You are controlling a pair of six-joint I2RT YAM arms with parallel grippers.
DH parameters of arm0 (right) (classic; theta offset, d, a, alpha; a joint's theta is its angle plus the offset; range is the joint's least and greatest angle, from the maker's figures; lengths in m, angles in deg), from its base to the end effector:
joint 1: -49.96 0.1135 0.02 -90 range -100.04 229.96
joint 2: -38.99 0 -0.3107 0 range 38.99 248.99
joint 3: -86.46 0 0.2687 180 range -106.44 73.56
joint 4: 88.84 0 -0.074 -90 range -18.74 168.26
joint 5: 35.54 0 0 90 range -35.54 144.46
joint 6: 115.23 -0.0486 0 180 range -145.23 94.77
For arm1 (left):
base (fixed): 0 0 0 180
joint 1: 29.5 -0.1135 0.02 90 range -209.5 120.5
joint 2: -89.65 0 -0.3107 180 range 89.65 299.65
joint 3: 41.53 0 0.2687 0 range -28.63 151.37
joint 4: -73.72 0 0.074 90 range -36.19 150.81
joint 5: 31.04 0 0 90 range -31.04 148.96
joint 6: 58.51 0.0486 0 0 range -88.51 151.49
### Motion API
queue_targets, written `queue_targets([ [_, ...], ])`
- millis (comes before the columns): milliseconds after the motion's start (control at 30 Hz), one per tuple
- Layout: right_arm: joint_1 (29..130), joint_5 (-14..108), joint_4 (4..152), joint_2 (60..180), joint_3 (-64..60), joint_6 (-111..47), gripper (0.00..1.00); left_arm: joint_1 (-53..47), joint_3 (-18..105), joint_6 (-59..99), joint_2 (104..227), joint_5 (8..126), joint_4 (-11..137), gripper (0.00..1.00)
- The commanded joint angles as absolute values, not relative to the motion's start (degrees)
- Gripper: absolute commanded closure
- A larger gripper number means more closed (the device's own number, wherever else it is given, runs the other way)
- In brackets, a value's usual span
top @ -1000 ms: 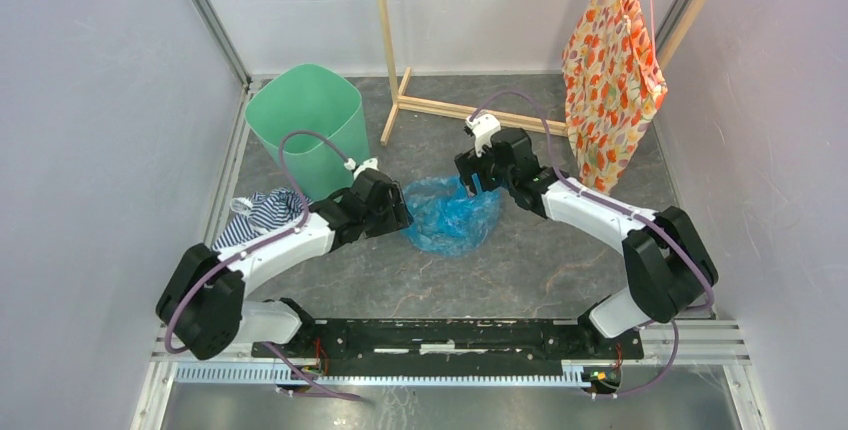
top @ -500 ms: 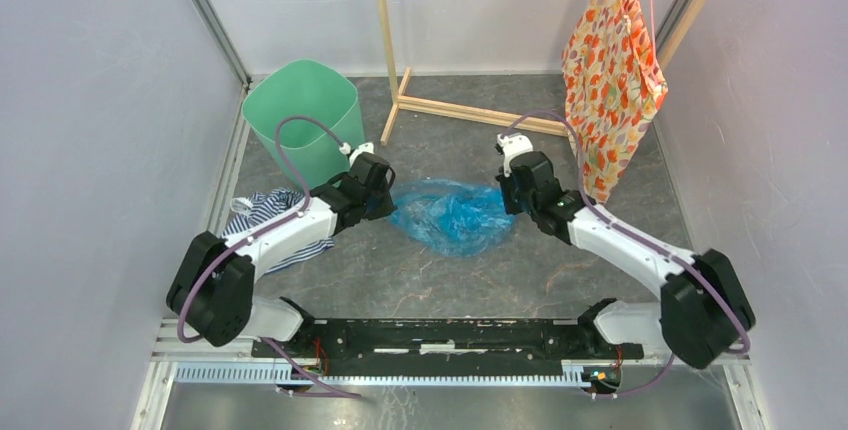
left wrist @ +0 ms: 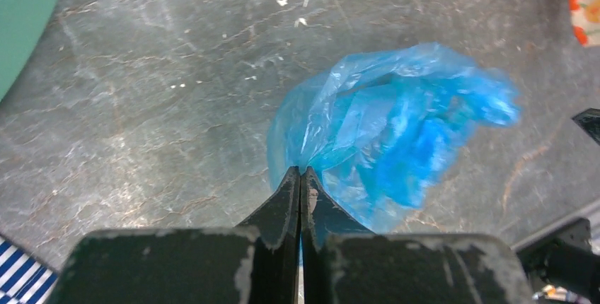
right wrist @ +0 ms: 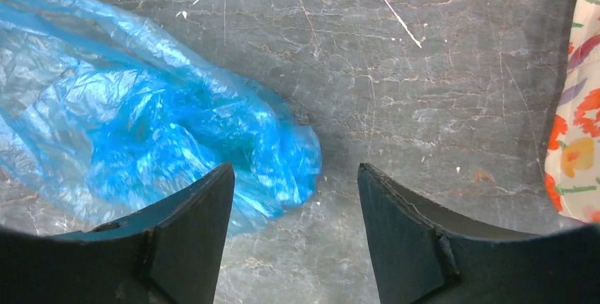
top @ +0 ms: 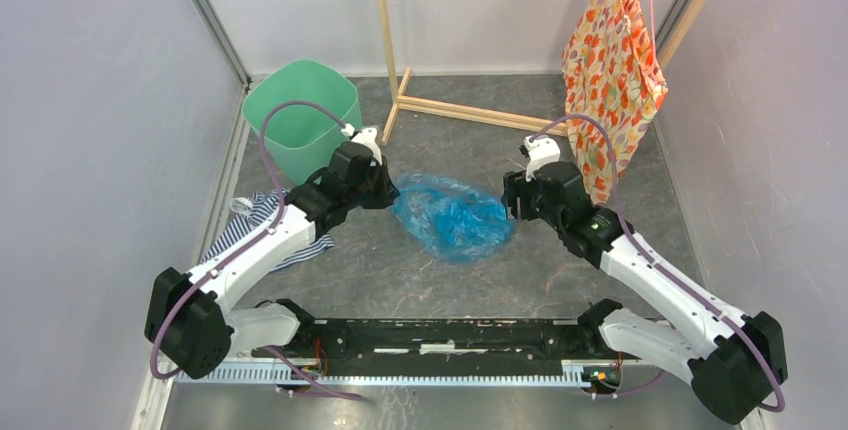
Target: Put the trash bags into the trash bin
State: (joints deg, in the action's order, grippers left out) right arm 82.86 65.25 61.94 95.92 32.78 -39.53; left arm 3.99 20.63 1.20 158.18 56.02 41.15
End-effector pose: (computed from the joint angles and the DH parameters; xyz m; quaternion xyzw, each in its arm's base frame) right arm 0.1909 0.1126 0.2933 -0.0964 0.8686 0.1163 0.4720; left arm 0.2254 -0.1461 0.2958 0.0141 0.9020 -0.2080 0.3780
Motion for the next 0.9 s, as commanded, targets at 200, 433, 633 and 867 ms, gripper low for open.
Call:
queue_targets([
  [200,92.5,64.4,61.1,96.8,26.1,-41.3,0.28,3.9,22.4,2.8,160.4,66.3,42.6,0.98],
  [433,99.2,63.5,70.4,112.8,23.6,-46.6,0.3,4.1,20.3,-0.9,161.2,66.2,42.9,0.98],
  [633,100.6,69.1,71.9,121.0,22.4,-49.2,0.26,4.9,15.5,-5.1,159.9,63.4,43.2,0.98],
  [867,100.9,68.6,77.8,125.9,23.3,-50.6,0.22,5.0,9.7,-9.1,159.8,60.9,46.2,0.98],
])
